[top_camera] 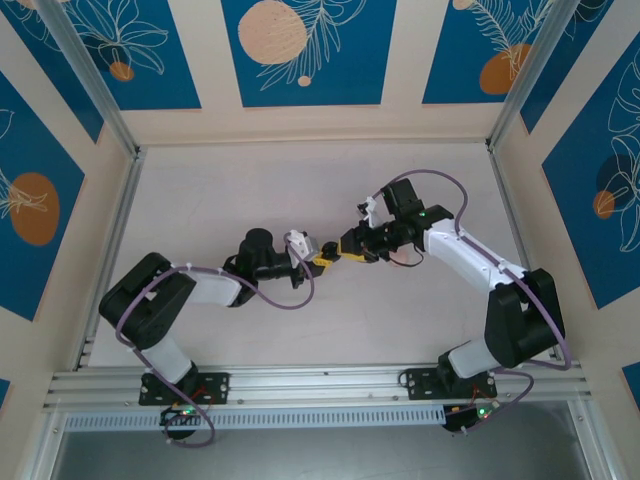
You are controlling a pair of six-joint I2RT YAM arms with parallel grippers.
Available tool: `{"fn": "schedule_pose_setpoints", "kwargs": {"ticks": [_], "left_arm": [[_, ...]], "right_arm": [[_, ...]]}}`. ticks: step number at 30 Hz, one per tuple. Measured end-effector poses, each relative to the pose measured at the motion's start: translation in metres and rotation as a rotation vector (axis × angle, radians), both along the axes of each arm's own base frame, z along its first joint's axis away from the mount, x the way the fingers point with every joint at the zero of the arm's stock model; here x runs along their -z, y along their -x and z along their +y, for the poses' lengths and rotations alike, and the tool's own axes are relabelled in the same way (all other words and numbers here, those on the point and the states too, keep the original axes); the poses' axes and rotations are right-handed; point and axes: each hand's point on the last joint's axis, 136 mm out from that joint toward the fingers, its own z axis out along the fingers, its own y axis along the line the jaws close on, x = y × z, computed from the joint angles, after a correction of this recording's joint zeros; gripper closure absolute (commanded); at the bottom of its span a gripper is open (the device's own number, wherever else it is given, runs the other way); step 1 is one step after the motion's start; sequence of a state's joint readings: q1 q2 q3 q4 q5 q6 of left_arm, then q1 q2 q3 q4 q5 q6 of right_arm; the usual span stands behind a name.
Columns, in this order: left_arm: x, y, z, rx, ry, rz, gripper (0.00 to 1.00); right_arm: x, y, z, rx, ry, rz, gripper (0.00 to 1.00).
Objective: Insert wireless bluetooth earbuds into charging case
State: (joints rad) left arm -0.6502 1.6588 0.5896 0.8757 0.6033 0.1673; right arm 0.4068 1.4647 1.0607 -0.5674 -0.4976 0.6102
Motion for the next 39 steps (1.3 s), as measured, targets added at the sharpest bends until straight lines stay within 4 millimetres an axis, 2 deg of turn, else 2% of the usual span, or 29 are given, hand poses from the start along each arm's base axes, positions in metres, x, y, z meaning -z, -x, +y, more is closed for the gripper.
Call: {"fn": "schedule_pose_setpoints", "kwargs": {"ticks": [19, 30, 33, 39], "left_arm": [[0.0, 0.001, 0.001, -0.001, -0.007, 0.009, 0.91], [0.0, 0.002, 0.001, 0.0, -0.01, 0.013, 0.91], [-0.001, 0.003, 0.001, 0.007, -0.006, 0.013, 0.91], [-0.003, 0.006, 0.0, 0.027, 0.004, 0.019, 0.9]], "right_arm": [[0.014, -0.004, 0.004, -0.003, 0.025, 0.025, 0.78], [0.014, -0.008, 0.003, 0.002, 0.024, -0.038, 0.77], [0.009, -0.002, -0.003, 0.001, 0.024, -0.106, 0.75], [-0.02, 0.007, -0.016, -0.014, -0.004, -0.358, 0.62]]}}
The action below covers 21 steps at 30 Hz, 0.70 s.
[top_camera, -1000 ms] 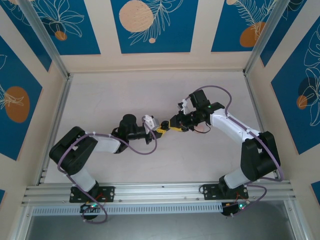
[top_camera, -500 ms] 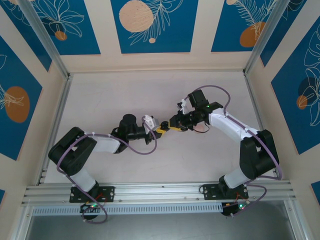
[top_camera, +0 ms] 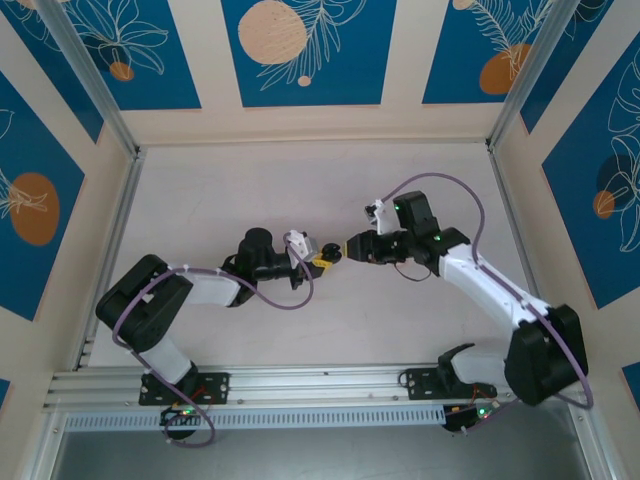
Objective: Insert wireless bluetooth earbuds into charging case
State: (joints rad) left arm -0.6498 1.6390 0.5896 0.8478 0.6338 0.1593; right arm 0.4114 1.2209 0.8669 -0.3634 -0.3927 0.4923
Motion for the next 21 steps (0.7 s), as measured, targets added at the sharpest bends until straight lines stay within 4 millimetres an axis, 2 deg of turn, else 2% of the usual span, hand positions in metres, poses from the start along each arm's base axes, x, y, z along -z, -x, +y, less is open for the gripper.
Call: {"fn": "schedule_pose_setpoints", "kwargs": {"ticks": [4, 8, 11, 17, 21], "left_arm": [[-0.001, 0.003, -0.001, 0.018, 0.008, 0.014, 0.91], [-0.001, 0.006, -0.002, 0.029, 0.014, 0.025, 0.91], [-0.002, 0.007, -0.002, 0.038, 0.016, 0.029, 0.9], [-0.002, 0.01, -0.003, 0.053, 0.022, 0.038, 0.9], [-0.003, 0.013, -0.004, 0.068, 0.025, 0.041, 0.9]], "right_arm": [[-0.015, 0.0, -0.013, 0.002, -0.026, -0.163, 0.58], [-0.021, -0.006, -0.026, 0.039, -0.019, -0.266, 0.63], [-0.022, -0.014, -0.037, 0.089, 0.0, -0.309, 0.55], [-0.025, -0.029, -0.054, 0.143, 0.014, -0.371, 0.52], [-0.034, -0.033, -0.054, 0.096, 0.001, -0.469, 0.47]]}}
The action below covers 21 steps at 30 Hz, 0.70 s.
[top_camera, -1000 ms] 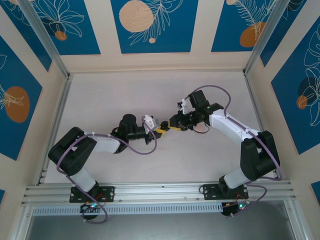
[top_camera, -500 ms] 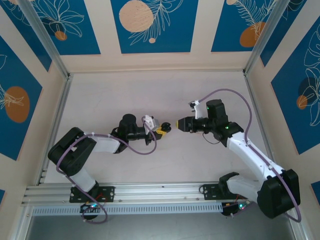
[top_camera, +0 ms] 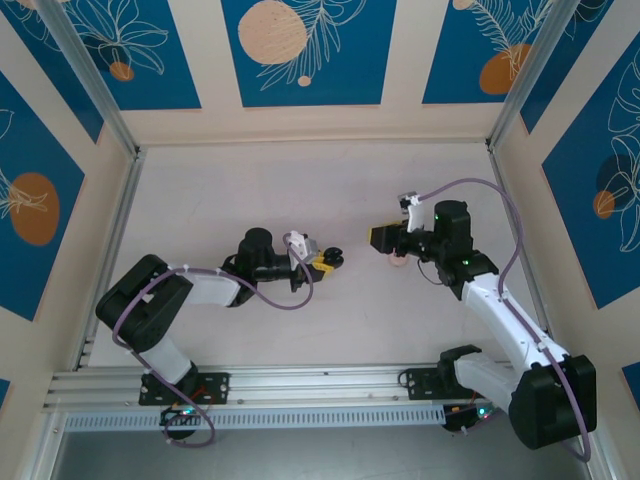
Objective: Insert wireless bluetooth earbuds into charging case
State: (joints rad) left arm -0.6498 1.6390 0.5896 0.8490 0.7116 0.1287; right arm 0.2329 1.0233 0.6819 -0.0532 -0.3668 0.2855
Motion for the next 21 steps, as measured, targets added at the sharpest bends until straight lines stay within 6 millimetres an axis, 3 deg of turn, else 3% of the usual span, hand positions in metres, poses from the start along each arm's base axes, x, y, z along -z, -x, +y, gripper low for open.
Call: {"fn": "schedule_pose_setpoints", "kwargs": {"ticks": [7, 21], "left_arm": [[-0.002, 0.005, -0.001, 0.027, 0.012, 0.016, 0.9], [-0.007, 0.011, -0.003, 0.063, 0.035, 0.015, 0.9]], "right_arm": [[-0.004, 0.015, 0.019, -0.227, 0.033, -0.205, 0.32], [0.033, 0.051, 0.046, -0.632, 0.157, -0.382, 0.32]]}}
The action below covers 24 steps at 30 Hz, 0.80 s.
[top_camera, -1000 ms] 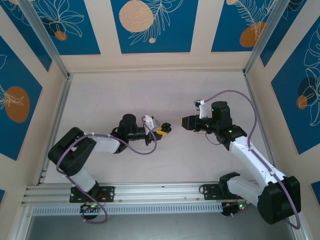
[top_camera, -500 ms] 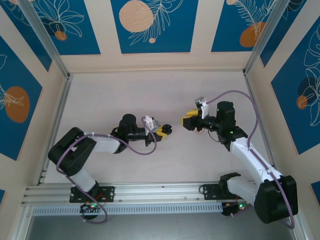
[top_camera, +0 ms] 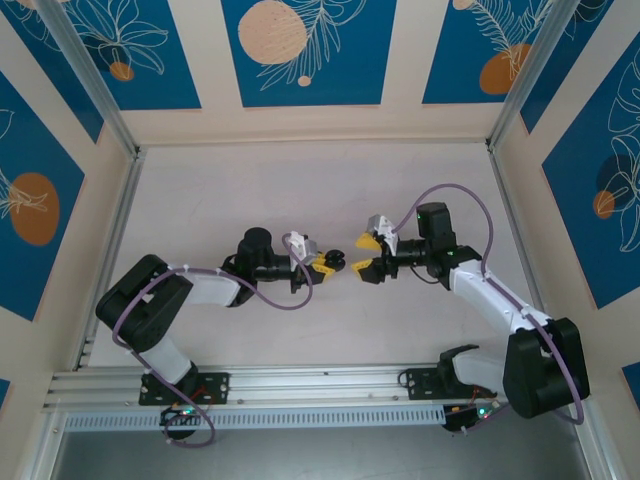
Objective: Insert wireless bluetooth earbuds into charging case
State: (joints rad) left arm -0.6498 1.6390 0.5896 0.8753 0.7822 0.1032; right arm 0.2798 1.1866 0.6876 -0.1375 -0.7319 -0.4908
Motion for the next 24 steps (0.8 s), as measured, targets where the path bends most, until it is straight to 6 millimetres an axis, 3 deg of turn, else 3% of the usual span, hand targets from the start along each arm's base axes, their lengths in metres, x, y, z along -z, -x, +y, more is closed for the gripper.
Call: {"fn": "schedule_pose_setpoints", "kwargs": {"ticks": [11, 18, 24], "left_arm": [[0.0, 0.001, 0.0, 0.007, 0.002, 0.001, 0.9], [-0.001, 0.003, -0.001, 0.019, 0.005, 0.002, 0.9], [-0.001, 0.004, -0.001, 0.022, 0.005, 0.003, 0.9]], "right_arm": [[0.034, 0.01, 0.017, -0.122, 0.06, 0.018, 0.35], [0.035, 0.006, 0.033, -0.183, 0.074, -0.003, 0.36], [0.035, 0.007, 0.036, -0.203, 0.078, -0.011, 0.37]]}}
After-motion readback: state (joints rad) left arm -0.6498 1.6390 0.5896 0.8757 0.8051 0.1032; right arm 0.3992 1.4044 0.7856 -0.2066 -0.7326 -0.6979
